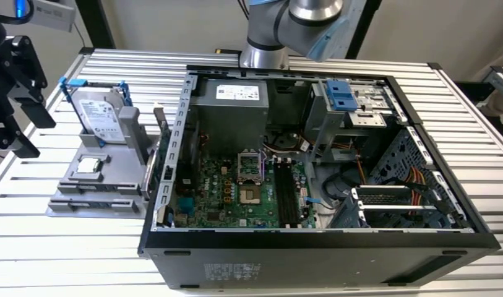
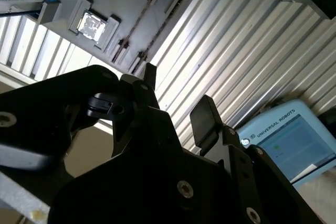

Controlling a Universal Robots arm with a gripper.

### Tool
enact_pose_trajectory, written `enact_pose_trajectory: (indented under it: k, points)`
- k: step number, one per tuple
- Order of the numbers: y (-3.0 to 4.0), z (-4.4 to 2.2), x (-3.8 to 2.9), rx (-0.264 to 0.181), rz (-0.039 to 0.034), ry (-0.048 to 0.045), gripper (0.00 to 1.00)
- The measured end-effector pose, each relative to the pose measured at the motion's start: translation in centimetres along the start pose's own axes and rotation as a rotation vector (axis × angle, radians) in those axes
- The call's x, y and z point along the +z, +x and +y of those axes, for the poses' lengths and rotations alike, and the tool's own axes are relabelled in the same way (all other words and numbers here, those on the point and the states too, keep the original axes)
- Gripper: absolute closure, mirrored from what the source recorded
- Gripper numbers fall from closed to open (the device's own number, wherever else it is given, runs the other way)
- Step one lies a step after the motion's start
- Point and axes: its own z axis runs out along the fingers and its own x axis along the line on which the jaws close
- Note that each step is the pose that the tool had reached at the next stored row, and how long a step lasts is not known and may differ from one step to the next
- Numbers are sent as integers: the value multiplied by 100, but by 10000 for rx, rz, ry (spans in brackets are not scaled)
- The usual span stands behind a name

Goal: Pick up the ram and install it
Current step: 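Pick up the ram and move it above insertion slot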

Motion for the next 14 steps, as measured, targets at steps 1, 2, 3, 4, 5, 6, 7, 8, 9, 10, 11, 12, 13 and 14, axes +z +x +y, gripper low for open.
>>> enact_pose_trajectory:
  k: [1, 2, 3, 4, 5, 6, 7, 8, 9, 10, 11, 12, 13, 14]
  points:
    - [0, 0, 0, -1, 0, 0, 0]
    - [0, 0, 3, -1, 1, -1, 0]
    - [1, 0, 8, -1, 2, -2, 0]
    - [1, 0, 16, -1, 4, -1, 0]
    - [1, 0, 24, -1, 8, -1, 0]
    - [2, 0, 32, -2, 14, -2, 0]
    - [2, 1, 42, -3, 18, -1, 0]
    - [2, 1, 50, -2, 27, -2, 0]
    - [1, 1, 57, -2, 37, -3, 0]
    - [2, 1, 66, -3, 46, -2, 0]
    - [2, 2, 72, -3, 59, -3, 0]
    - [2, 2, 79, -4, 68, -3, 0]
    - [2, 2, 88, -3, 76, -2, 0]
    - [2, 3, 95, -3, 86, -4, 0]
